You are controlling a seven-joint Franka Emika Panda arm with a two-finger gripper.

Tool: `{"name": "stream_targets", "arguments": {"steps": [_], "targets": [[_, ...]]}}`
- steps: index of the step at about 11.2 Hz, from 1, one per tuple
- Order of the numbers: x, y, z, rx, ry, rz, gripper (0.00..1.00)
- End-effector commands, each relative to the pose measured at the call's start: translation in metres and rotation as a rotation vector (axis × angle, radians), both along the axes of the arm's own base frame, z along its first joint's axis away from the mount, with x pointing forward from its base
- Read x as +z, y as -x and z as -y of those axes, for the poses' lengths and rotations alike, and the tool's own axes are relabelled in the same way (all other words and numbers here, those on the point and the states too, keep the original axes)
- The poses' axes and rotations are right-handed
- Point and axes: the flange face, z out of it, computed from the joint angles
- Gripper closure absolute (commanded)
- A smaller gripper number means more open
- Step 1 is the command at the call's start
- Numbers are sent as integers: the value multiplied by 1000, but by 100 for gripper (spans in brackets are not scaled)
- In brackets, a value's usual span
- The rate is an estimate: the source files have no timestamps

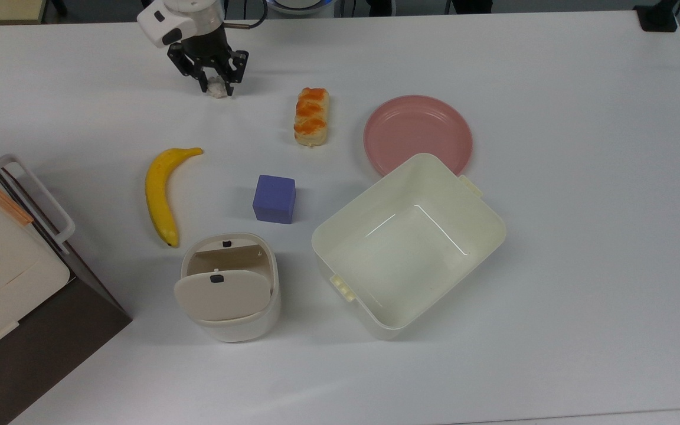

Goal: Grab it up and put it in the trash
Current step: 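Close the gripper on the paper ball and lift it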

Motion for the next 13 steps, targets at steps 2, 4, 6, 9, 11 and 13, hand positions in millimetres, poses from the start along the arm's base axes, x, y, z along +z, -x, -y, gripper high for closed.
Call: {"name": "stream_targets", "arguments": {"steps": [2,4,6,9,11,13], "targets": [[3,-1,1,27,13,22,100],[23,-12,5,7,15,45,100],[78,-43,2,-91,-22,107,100],[179,-97,-9,-252,-168,212,100],[213,-138,-27,-366,-192,239,100],[220,-173,-43,-447,-191,256,100]]}}
